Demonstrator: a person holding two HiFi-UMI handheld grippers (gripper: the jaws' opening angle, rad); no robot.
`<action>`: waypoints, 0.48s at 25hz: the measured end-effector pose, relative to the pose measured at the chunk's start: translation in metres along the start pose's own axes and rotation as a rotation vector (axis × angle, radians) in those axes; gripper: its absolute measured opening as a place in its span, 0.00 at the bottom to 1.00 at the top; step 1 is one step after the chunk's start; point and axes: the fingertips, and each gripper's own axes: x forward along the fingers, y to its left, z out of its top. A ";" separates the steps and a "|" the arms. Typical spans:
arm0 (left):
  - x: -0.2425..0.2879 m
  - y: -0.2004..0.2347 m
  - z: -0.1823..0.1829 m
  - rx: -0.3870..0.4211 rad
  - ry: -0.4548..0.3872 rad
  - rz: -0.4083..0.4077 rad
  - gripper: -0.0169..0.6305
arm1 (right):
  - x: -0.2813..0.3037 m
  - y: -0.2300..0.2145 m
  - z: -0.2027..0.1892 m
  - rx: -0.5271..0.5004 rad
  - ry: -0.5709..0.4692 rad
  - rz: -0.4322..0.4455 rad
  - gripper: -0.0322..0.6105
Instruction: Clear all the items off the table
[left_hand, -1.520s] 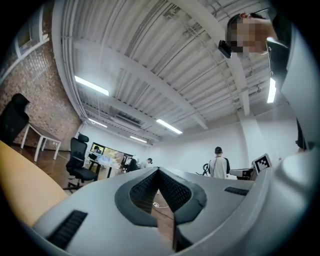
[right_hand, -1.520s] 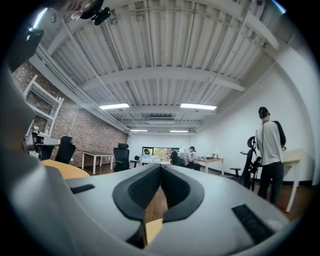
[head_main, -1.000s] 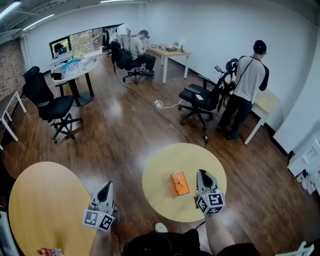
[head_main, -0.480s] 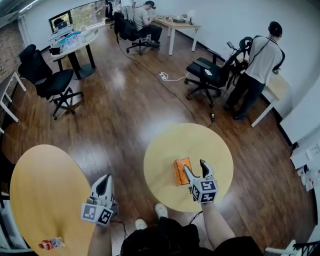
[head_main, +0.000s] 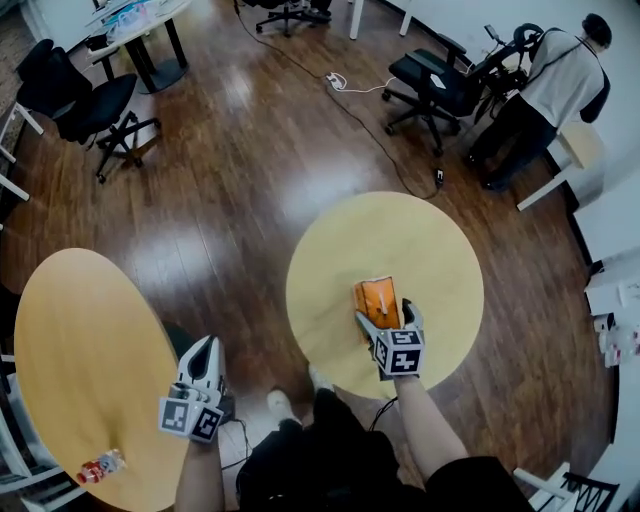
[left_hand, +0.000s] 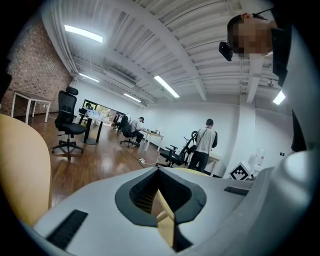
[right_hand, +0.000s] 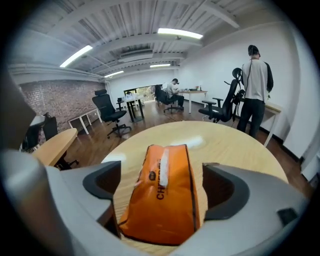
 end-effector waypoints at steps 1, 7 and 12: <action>-0.001 0.003 -0.002 -0.006 0.008 0.011 0.01 | 0.004 0.001 -0.006 0.002 0.023 -0.004 0.87; 0.000 0.000 -0.018 -0.038 0.046 0.023 0.01 | 0.015 -0.007 -0.030 -0.013 0.118 -0.036 0.87; -0.002 -0.005 -0.018 -0.028 0.054 0.011 0.01 | 0.020 -0.008 -0.046 0.001 0.192 -0.020 0.77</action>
